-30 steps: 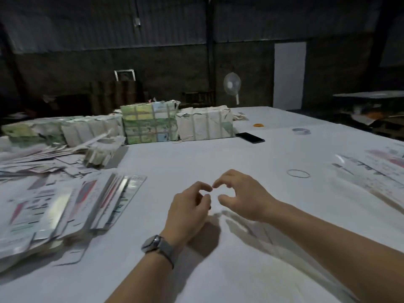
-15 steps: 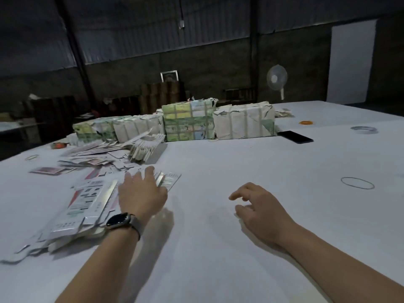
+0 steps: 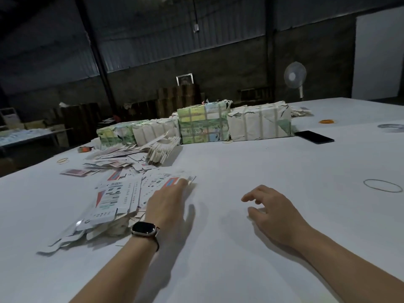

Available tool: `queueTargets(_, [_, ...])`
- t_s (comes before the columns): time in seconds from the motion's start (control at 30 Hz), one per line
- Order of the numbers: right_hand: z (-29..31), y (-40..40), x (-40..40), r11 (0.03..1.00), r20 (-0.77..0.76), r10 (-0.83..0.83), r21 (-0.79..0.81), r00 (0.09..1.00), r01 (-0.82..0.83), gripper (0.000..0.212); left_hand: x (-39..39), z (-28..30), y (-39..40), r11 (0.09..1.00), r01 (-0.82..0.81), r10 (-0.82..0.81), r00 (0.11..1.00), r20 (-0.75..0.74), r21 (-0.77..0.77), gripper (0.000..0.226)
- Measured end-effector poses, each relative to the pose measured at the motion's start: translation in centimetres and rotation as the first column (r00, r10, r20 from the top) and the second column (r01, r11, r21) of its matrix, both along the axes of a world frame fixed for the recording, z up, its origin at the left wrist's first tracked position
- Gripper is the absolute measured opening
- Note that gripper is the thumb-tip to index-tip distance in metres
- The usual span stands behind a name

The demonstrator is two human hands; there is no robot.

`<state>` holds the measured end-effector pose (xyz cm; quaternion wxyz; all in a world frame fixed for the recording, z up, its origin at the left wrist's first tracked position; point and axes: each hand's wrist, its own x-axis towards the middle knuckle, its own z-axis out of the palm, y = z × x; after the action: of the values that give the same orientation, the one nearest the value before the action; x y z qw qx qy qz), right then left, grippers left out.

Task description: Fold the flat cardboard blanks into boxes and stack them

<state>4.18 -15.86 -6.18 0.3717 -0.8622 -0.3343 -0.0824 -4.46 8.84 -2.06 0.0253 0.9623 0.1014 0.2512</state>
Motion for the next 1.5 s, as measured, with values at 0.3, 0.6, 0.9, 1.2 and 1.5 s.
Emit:
queueTargets(0.3, [0.9, -0.2, 0.0, 0.865, -0.273, 0.039, 0.491, 0.961, 0.105, 0.045, 2.2, 4.1, -8.8, 0.57, 0.515, -0.241, 0.85, 0.469, -0.64, 0.029])
queueTargets(0.6, [0.9, 0.0, -0.5, 0.774, -0.324, 0.153, 0.627, 0.934, 0.091, 0.025, 3.6, -1.8, -11.8, 0.036, 0.305, -0.28, 0.917, 0.283, -0.952, 0.025])
queueTargets(0.9, [1.2, 0.4, -1.1, 0.861, -0.197, 0.172, 0.506, 0.965, -0.05, 0.029, 2.6, -1.2, -11.3, -0.46, 0.148, -0.302, 0.901, 0.311, -0.876, 0.071])
queueTargets(1.2, [0.8, 0.4, -1.2, 0.979, -0.134, 0.003, 0.2, 0.991, 0.024, 0.036, 2.7, -1.8, -11.0, -0.347, 0.173, -0.355, 0.885, 0.3, -0.922, 0.064])
queueTargets(1.5, [1.0, 0.2, -1.3, 0.817, -0.373, 0.236, 0.576, 0.898, 0.024, 0.034, 2.9, -2.4, -11.8, -0.297, 0.185, -0.37, 0.882, 0.291, -0.937, 0.05])
